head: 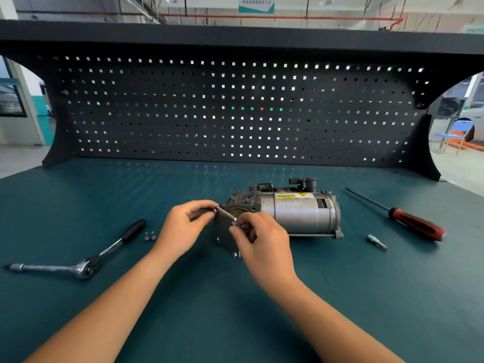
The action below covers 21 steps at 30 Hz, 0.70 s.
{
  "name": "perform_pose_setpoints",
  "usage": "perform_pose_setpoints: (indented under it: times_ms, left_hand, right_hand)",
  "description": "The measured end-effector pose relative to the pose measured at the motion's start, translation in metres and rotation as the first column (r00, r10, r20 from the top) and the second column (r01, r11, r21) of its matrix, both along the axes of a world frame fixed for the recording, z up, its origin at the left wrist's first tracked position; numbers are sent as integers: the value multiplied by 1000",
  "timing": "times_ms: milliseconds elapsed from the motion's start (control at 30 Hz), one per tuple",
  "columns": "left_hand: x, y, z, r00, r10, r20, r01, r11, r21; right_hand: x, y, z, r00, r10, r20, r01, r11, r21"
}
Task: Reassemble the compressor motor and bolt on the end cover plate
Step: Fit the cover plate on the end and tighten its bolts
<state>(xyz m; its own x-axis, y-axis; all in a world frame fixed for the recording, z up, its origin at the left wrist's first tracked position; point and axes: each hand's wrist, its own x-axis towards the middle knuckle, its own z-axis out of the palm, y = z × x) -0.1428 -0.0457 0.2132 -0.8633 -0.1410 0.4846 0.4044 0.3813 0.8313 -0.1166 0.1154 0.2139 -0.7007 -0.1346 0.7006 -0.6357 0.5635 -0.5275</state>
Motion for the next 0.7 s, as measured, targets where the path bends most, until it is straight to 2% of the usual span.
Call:
perform_pose_setpoints:
  times_ms: [233, 367, 533, 700]
  left_hand:
    - [0, 4, 2, 999, -6, 40, 6, 1000, 10]
    - [0, 8, 3, 998, -8, 63, 4, 998, 63]
    - [1, 11, 4, 997, 24, 75, -26, 999, 20]
    - [3, 12, 5, 996, 72, 44, -70, 997, -29]
  right_hand:
    - [-12, 8, 2, 999, -45, -25, 44, 998, -53]
    - [-24, 16, 1, 997, -42, 68, 51, 989, -136]
    - [-32, 22, -4, 971, 21, 236, 51, 955, -292]
    - [-34, 23, -1, 961, 62, 270, 44, 928, -369]
